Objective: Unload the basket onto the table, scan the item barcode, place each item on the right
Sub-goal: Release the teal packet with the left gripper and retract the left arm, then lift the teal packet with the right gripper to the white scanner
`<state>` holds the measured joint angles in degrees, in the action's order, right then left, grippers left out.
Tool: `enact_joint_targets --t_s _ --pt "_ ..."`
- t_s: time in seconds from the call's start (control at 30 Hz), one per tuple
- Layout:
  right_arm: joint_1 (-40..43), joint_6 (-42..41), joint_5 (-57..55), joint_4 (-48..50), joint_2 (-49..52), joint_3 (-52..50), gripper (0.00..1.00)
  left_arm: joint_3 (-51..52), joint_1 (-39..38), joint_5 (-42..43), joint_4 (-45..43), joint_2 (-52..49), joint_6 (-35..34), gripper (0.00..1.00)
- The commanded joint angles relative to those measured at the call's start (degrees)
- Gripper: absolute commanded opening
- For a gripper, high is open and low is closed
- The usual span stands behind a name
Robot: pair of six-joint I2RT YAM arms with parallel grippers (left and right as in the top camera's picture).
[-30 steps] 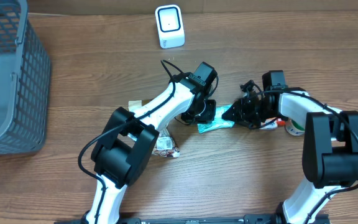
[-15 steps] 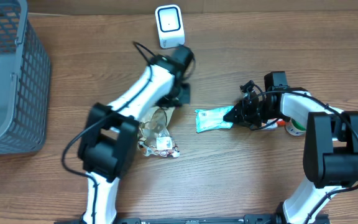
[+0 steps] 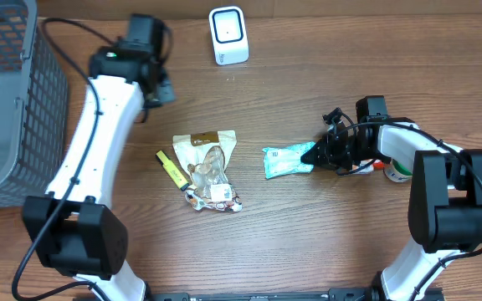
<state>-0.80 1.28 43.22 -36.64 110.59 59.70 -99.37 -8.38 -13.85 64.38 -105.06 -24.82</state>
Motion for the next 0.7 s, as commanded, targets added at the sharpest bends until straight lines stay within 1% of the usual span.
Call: enact_joint_targets --t_s 0.0,0.07,0.13,0.17,0.23,0.27,0.4,0.5,0.57,0.67 --pt "0.3 0.7 -0.5 0.2 -1.0 -0.3 0.04 -0.5 5.2 -1.9 0.1 0.2 4.2 0.11" --pt "0.3 0.7 -0.5 0.3 -1.0 -0.3 0.04 -0.5 7.1 -1.5 0.1 0.2 5.4 0.13" --pt "0.3 0.7 -0.5 0.4 -1.0 -0.3 0.04 -0.5 8.9 -1.3 0.2 0.2 5.6 0.20" --pt "0.3 0.7 -0.5 0.6 -1.0 -0.3 0.04 -0.5 9.4 -1.3 0.1 0.2 5.6 0.32" --pt "0.3 0.7 -0.5 0.8 -1.0 -0.3 0.04 -0.5 9.7 -1.3 0.2 0.2 5.6 0.75" --pt "0.3 0.6 -0.5 0.9 -1.0 -0.3 0.04 -0.5 9.8 -1.3 0.1 0.2 5.6 1.00" --pt "0.3 0.5 0.0 0.1 -1.0 0.8 0.04 -0.5 9.8 -1.3 0.1 0.2 5.6 1.00" --pt "0.3 0.5 0.0 -2.4 -1.1 4.3 0.04 -0.5 9.8 -1.3 0.1 0.2 5.6 1.00" --pt "0.1 0.9 0.0 -6.5 -1.5 9.6 0.04 -0.5 9.8 -1.3 0.1 0.2 5.6 1.00" --pt "-0.5 5.0 -0.1 -13.5 -1.7 17.2 0.04 -0.5 9.8 -1.3 0.1 0.2 5.6 1.00"
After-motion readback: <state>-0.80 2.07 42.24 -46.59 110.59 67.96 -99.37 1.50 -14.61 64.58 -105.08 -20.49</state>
